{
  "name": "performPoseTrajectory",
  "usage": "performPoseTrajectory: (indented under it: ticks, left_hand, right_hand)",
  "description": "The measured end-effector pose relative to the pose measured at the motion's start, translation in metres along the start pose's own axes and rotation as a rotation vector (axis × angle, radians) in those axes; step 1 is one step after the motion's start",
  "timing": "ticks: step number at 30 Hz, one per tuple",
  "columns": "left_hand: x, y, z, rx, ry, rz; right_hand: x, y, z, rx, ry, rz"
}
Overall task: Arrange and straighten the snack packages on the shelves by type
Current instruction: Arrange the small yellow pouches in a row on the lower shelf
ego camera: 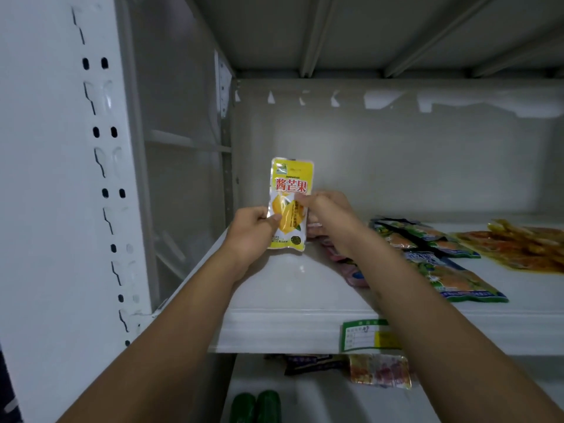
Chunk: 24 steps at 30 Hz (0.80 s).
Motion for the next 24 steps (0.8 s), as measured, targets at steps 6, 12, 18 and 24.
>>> performPoseTrajectory:
  ticks: [6, 12, 18, 24]
  left_hand:
    - [0.002, 0.004, 0.001, 0.092, -0.063, -0.045]
    - [0.005, 0.007, 0.009, 0.295, -0.035, -0.090]
    - [0.006, 0.006, 0.007, 0.309, -0.033, -0.110]
    - [0.010, 0.008, 0.010, 0.308, -0.034, -0.112]
  right_hand:
    - [-0.003, 0.001, 0.001, -0.057, -0.133, 0.034]
    - [0.001, 0.004, 0.000, -0.114, -0.149, -0.038]
    - [-0.004, 0.007, 0.004, -0.060, -0.140, -0.041]
    - [0.000, 0.004, 0.001, -0.160, -0.168, -0.060]
Point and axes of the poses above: each hand's wrist, its own x-axis away from the middle knuckle, its own y-axis out of the palm, z = x × y, the point moved 5 cm from there along -x, towards the middle knuckle, and after that the axes turned 5 degrees about y, right-handed, at the moved point
